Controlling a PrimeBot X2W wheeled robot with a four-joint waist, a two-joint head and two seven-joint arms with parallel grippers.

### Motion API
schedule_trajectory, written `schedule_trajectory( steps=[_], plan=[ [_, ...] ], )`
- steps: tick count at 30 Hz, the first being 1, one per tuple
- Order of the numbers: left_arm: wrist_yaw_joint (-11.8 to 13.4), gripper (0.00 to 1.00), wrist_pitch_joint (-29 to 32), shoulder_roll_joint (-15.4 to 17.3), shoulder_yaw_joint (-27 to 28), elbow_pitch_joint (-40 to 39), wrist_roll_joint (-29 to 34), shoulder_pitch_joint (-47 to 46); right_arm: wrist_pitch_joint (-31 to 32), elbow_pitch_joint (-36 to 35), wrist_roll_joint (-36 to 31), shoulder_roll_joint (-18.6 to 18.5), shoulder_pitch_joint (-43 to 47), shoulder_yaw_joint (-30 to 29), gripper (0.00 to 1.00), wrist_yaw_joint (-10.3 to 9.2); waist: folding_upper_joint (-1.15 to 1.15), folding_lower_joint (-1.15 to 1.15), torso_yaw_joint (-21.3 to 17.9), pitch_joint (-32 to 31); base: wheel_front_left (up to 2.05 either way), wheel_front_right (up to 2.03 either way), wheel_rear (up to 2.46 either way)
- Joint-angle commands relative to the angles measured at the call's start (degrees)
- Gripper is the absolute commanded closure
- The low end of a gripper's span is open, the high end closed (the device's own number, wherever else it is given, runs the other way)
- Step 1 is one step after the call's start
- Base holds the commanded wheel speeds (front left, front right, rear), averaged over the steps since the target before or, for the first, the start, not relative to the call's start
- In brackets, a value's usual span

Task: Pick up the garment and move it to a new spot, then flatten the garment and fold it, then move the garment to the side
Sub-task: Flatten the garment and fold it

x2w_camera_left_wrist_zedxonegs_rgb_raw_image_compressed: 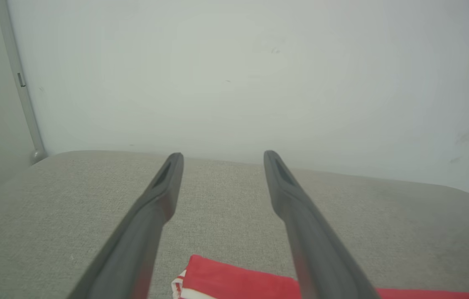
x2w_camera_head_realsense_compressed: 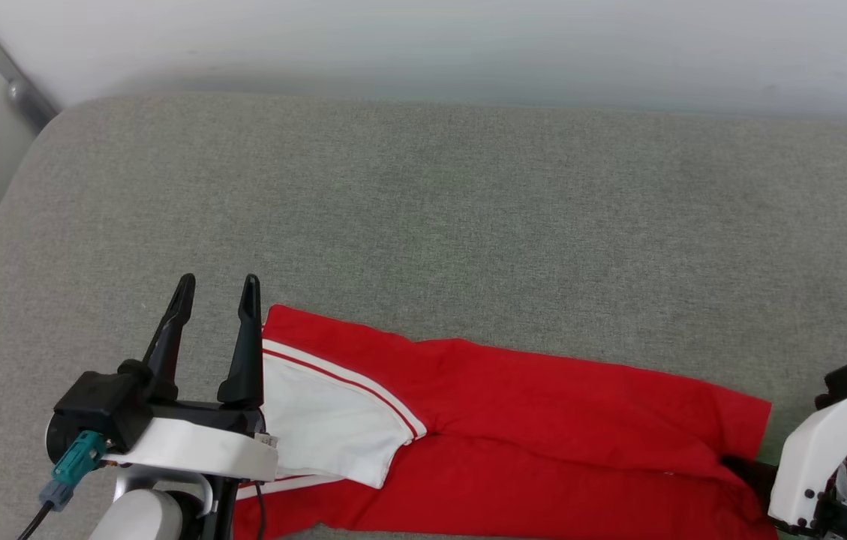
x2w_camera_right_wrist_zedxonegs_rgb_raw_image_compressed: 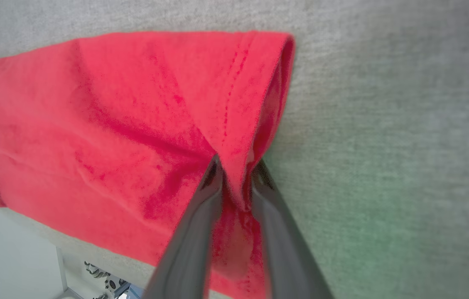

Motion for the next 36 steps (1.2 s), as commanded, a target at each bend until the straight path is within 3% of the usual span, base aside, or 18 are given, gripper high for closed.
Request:
schedule_trajectory(
  steps=[1, 9, 14, 25, 30, 36],
  plan=[
    [-0.44, 0.00, -0.38, -0.07, 0.05, 0.55, 0.55, -0.21, 0.13, 1.67, 0.67, 1.40, 0.46, 1.92, 1.00, 0.00, 0.00, 0.00, -0.50, -0.36, 0.00, 0.00, 0.00],
    [-0.12, 0.00, 0.44, 1.17, -0.48, 1.57, 1.68, -0.06, -3.14, -0.30, 3.30, -2.63, -2.90, 2.95, 1.00, -0.01, 0.00, 0.00, -2.42, -1.65, 0.00, 0.00, 0.00],
    [0.39, 0.00, 1.10, 1.97, -0.38, 1.67, 1.90, 0.86, -2.57, 0.60, 3.02, -4.64, -3.71, 0.43, 1.00, -0.01, 0.00, 0.00, -3.97, -2.12, 0.00, 0.00, 0.00],
    [1.20, 0.00, 1.74, 2.08, -0.99, 1.02, 1.80, 2.28, 1.83, 0.74, -1.10, -8.42, -3.86, -15.79, 1.00, -0.01, 0.00, 0.00, -6.47, -3.17, 0.00, 0.00, 0.00],
    [1.30, 0.00, 1.71, 1.93, -1.32, 1.41, 1.54, 2.78, 7.90, 0.00, 0.18, -3.33, -4.86, -19.42, 1.00, 0.00, 0.00, 0.00, -6.92, -4.18, 0.00, 0.00, 0.00],
    [1.34, 0.00, 1.95, 2.03, -1.73, 1.60, 1.21, 3.20, 14.11, -1.62, 7.16, 5.55, -4.61, -17.76, 1.00, 0.00, 0.00, 0.00, -6.90, -5.43, 0.00, 0.00, 0.00]
  ],
)
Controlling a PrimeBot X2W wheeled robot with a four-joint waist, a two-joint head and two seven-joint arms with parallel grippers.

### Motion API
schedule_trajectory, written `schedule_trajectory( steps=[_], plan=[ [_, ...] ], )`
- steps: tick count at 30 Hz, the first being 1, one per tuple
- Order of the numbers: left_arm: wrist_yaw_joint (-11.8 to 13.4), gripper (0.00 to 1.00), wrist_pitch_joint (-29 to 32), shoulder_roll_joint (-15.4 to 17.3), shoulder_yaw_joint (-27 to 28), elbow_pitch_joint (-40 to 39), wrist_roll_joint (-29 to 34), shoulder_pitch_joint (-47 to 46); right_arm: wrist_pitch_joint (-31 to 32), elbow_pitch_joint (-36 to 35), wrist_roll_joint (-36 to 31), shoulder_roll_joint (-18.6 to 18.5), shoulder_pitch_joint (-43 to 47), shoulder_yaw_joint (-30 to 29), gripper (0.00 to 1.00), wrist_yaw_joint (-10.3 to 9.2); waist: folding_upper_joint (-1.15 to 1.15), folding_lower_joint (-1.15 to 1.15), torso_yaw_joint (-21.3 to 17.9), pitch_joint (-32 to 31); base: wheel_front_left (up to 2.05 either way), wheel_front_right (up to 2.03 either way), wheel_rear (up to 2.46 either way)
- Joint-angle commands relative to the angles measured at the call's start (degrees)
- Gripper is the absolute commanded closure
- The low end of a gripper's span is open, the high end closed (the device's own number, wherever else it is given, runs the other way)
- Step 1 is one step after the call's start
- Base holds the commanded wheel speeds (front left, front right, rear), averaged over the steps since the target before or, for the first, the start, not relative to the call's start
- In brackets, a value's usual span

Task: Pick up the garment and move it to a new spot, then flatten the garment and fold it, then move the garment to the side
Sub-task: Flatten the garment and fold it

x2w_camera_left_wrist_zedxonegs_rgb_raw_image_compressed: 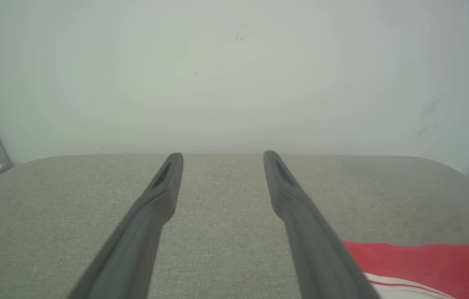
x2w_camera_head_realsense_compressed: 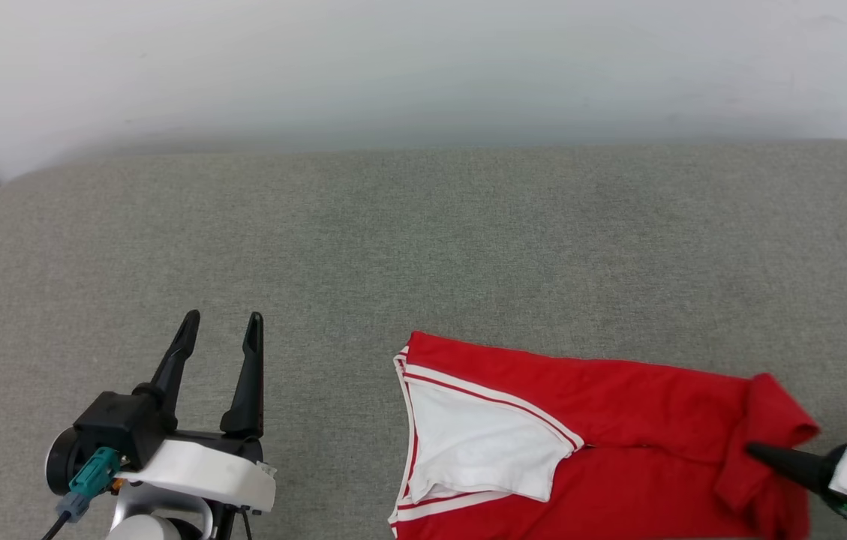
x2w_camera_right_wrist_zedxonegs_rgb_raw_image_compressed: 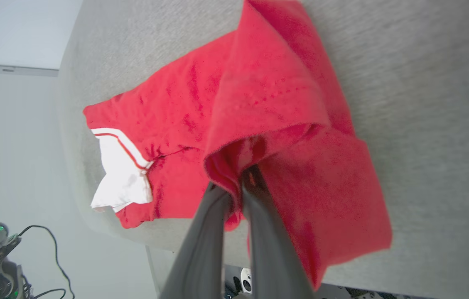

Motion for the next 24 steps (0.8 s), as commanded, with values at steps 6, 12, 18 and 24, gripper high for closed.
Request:
schedule_trajectory(
  steps=[6, 12, 18, 24],
  plan=[
    [-0.19, 0.00, 0.77, 0.36, -0.47, -0.14, -0.47, 0.50, 0.96, 1.30, 15.06, 3.57, 0.22, 6.84, 1.00, 0.00, 0.00, 0.00, 1.08, -0.91, 0.00, 0.00, 0.00],
    [-0.46, 0.00, 1.61, 0.08, -1.30, 0.23, -0.83, 0.20, -6.96, 6.44, 27.86, 3.48, -1.00, 20.13, 1.00, 0.00, 0.00, 0.00, 2.47, -1.11, 0.00, 0.00, 0.00],
    [-1.22, 0.00, 1.93, -0.34, -2.32, 1.01, -0.93, -1.43, -16.45, 10.47, 34.44, 3.47, -4.21, 33.08, 1.00, 0.00, 0.00, 0.00, 4.33, -0.72, 0.00, 0.00, 0.00],
    [-1.89, 0.00, 1.35, -0.97, -3.15, 2.17, -1.08, -2.16, -24.67, 16.37, 34.59, 3.45, -7.01, 41.62, 1.00, 0.00, 0.00, 0.00, 5.93, -0.29, 0.00, 0.00, 0.00]
  ],
)
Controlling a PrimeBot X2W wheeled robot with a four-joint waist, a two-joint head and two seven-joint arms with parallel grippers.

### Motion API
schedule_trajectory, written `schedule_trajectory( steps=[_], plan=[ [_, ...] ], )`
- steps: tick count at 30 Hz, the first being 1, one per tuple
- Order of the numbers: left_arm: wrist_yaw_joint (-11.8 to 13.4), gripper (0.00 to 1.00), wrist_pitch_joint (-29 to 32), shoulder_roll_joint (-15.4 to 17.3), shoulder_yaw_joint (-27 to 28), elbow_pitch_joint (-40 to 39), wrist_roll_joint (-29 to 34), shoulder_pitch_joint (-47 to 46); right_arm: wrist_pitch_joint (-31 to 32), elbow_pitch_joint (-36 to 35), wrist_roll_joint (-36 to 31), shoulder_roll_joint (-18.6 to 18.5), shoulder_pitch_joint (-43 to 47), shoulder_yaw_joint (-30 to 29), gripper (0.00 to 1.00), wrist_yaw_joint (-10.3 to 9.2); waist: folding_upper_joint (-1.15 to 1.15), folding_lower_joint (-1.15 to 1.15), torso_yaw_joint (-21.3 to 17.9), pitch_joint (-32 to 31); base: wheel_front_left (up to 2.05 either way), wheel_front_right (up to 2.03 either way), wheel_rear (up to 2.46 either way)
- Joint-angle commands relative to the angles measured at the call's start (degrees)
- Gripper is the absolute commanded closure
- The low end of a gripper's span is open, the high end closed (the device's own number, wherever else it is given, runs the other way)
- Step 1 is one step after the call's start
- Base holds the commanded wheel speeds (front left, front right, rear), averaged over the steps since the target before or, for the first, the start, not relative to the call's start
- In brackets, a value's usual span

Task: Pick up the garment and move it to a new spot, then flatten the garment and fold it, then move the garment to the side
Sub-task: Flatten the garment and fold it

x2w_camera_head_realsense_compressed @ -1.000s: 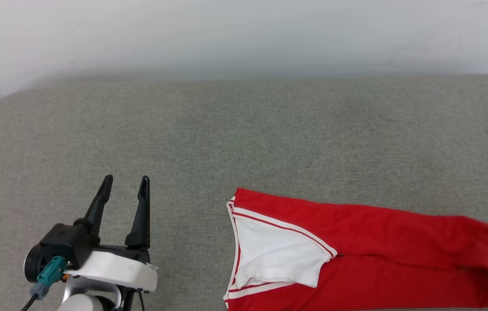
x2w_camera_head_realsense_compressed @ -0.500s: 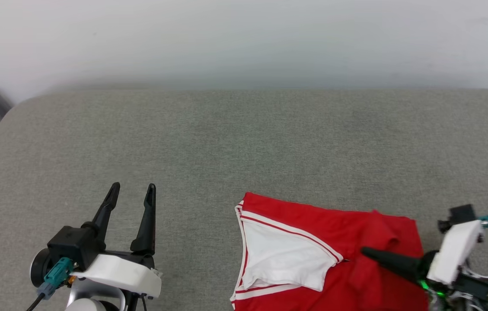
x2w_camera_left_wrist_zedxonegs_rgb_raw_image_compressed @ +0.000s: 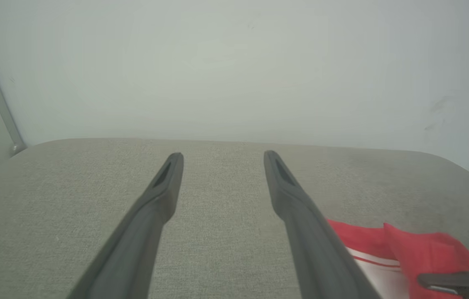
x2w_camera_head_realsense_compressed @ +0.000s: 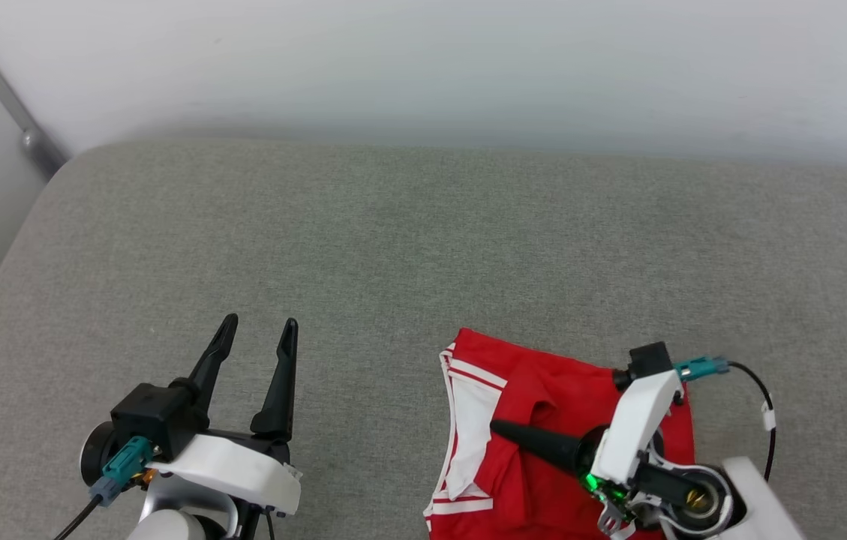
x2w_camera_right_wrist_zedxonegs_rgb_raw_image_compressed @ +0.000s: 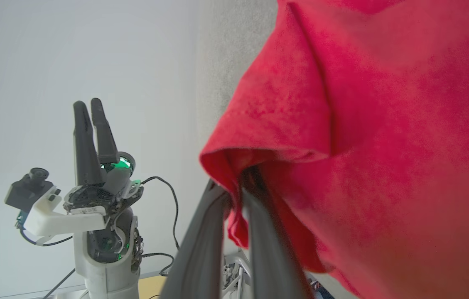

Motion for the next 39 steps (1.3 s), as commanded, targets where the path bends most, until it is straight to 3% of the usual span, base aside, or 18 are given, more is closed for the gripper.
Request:
schedule_trajectory(
  steps=[1, 2, 3, 4, 5, 9, 13, 16, 21, 25, 31, 35, 36, 39],
  plan=[
    [-0.12, 0.00, -0.38, -0.18, -0.11, 0.33, -0.13, -0.26, -1.55, 1.50, -1.42, 0.02, -0.72, 1.12, 1.00, 0.00, 0.00, 0.00, 0.41, 0.09, 0.00, 0.00, 0.00],
    [-0.21, 0.00, -0.51, -0.24, -0.22, 0.52, -0.19, -0.16, -2.84, 2.50, -2.34, 0.02, -1.21, 2.01, 0.84, 0.00, 0.00, 0.00, 0.60, 0.09, 0.00, 0.00, 0.00],
    [-0.31, 0.00, -0.54, -0.30, -0.29, 0.69, -0.25, -0.07, -3.89, 3.65, -2.69, 0.02, -1.49, 2.90, 0.54, 0.00, 0.00, 0.00, 0.74, 0.09, 0.00, 0.00, 0.00],
    [-0.36, 0.00, -0.65, -0.36, -0.31, 0.90, -0.34, 0.04, -4.55, 4.54, -3.09, 0.03, -1.65, 3.85, 0.10, 0.00, 0.00, 0.00, 0.87, 0.10, 0.00, 0.00, 0.00],
    [-0.40, 0.00, -0.71, -0.37, -0.31, 1.06, -0.38, 0.13, -5.24, 5.03, -3.56, 0.04, -2.06, 4.70, 0.00, 0.00, 0.00, 0.00, 0.95, 0.14, 0.00, 0.00, 0.00],
    [-0.46, 0.00, -1.10, -0.41, -0.14, 1.53, -0.51, 0.26, -6.87, 4.60, -5.69, -0.81, -3.52, 7.72, 0.00, 0.00, 0.00, 0.00, 0.85, 0.28, 0.00, 0.00, 0.00],
    [-0.61, 0.00, -1.49, -0.36, -0.14, 2.19, -0.60, 0.27, -8.64, -1.38, -8.34, -3.90, -4.03, 10.82, 0.00, 0.00, 0.00, 0.00, 0.28, -0.17, 0.00, 0.00, 0.00],
    [-0.39, 0.00, -1.65, -0.35, -0.08, 2.65, -0.66, 0.65, -14.24, -9.47, -14.06, -9.47, -2.54, 12.93, 0.00, 0.00, 0.00, 0.00, -0.62, -0.96, 0.00, 0.00, 0.00],
    [-0.14, 0.00, -2.02, -0.27, 0.13, 2.98, -0.83, 1.42, -24.61, -12.60, -26.16, -16.52, 1.52, 8.15, 0.00, 0.00, 0.00, 0.00, -1.82, -2.14, 0.00, 0.00, 0.00],
    [0.18, 0.00, -2.06, -0.06, 0.28, 3.31, -1.26, 2.56, -30.57, -12.58, -34.92, -17.98, 6.41, -1.25, 0.00, 0.00, 0.00, 0.00, -2.82, -3.36, 0.00, 0.00, 0.00],
    [0.77, 0.00, -2.06, 0.33, 0.59, 3.83, -1.53, 3.89, -36.76, -17.29, -47.92, -14.17, 13.59, -13.95, 0.00, 0.00, 0.00, 0.00, -4.25, -4.68, 0.00, 0.00, 0.00],
    [1.62, 0.00, -2.61, 0.57, 0.92, 4.17, -0.54, 4.28, -41.29, -23.10, -54.25, -10.13, 17.17, -16.50, 0.00, -0.01, 0.00, 0.00, -4.49, -5.11, 0.00, 0.00, 0.00],
    [1.72, 0.00, -3.13, 0.29, 1.35, 4.68, 0.00, 4.97, -44.82, -27.81, -58.33, -7.18, 20.34, -16.38, 0.00, -0.01, 0.00, 0.00, -4.26, -5.90, 0.00, 0.00, 0.00],
    [1.75, 0.00, -3.46, 0.43, 1.51, 5.34, 0.62, 5.14, -45.96, -30.65, -60.96, -5.78, 22.68, -15.95, 0.00, -0.01, 0.00, 0.00, -4.23, -6.24, 0.00, 0.00, 0.00]
  ],
)
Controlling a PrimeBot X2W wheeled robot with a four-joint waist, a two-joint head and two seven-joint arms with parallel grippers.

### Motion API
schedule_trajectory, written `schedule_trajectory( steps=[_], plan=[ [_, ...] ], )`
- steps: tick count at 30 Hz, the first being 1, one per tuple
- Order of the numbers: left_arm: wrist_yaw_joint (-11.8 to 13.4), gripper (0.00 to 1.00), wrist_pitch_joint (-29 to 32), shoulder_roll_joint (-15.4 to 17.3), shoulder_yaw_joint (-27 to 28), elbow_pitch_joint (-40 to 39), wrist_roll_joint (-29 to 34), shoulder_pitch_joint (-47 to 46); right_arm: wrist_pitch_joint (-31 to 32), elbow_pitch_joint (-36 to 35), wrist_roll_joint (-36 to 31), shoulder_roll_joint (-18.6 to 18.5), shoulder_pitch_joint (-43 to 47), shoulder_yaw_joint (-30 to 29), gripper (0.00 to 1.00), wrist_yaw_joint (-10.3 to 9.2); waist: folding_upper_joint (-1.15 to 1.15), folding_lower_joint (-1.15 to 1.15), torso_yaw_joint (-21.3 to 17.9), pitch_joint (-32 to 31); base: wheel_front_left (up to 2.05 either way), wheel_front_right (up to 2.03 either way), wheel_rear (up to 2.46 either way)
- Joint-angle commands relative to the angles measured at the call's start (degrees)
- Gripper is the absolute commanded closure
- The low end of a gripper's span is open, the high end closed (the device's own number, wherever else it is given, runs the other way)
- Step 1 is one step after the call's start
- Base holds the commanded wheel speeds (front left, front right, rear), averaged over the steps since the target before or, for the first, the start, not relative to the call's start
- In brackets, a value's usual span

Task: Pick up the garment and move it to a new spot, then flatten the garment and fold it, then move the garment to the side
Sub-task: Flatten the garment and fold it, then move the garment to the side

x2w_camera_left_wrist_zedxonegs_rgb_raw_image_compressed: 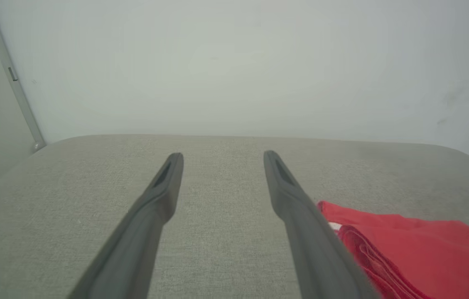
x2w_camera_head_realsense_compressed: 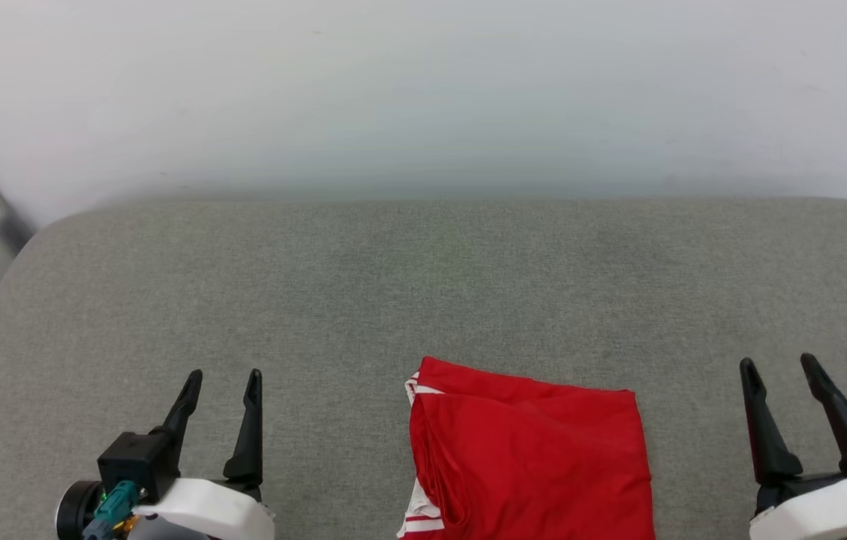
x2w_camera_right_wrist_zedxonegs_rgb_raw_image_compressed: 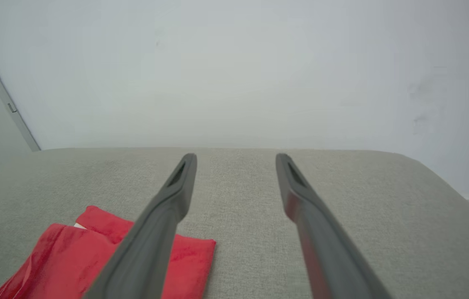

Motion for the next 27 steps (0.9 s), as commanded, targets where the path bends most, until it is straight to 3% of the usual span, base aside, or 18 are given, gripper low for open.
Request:
schedule_trajectory(
  steps=[1, 12, 20, 27],
  plan=[
    [-0.11, 0.00, -0.49, -0.02, 0.30, 0.36, 0.36, 0.53, -0.67, -1.67, -1.50, 1.16, 1.70, 0.00, 0.00, -0.02, 0.00, 0.00, -0.06, -0.17, 0.00, 0.00, 0.00],
    [-1.18, 0.00, -0.84, -1.32, 1.47, 2.23, 0.81, 0.54, 1.03, -5.54, -4.49, 3.84, 4.20, -0.23, 0.00, -0.02, 0.00, 0.00, -0.39, 0.07, 0.00, 0.00, 0.00],
    [-1.53, 0.00, -0.94, -2.23, 2.82, 2.11, 1.31, 0.47, 4.05, -4.47, -0.77, 4.58, 4.44, -1.83, 0.00, -0.02, 0.00, 0.00, -0.31, 0.53, 0.00, 0.00, 0.00],
    [-2.17, 0.00, -0.95, -4.20, 5.72, -0.37, 3.49, 0.67, 14.54, 2.38, 10.65, 0.76, 0.22, -14.47, 0.00, -0.01, 0.00, 0.00, 0.81, 1.54, 0.00, 0.00, 0.00]
  ],
)
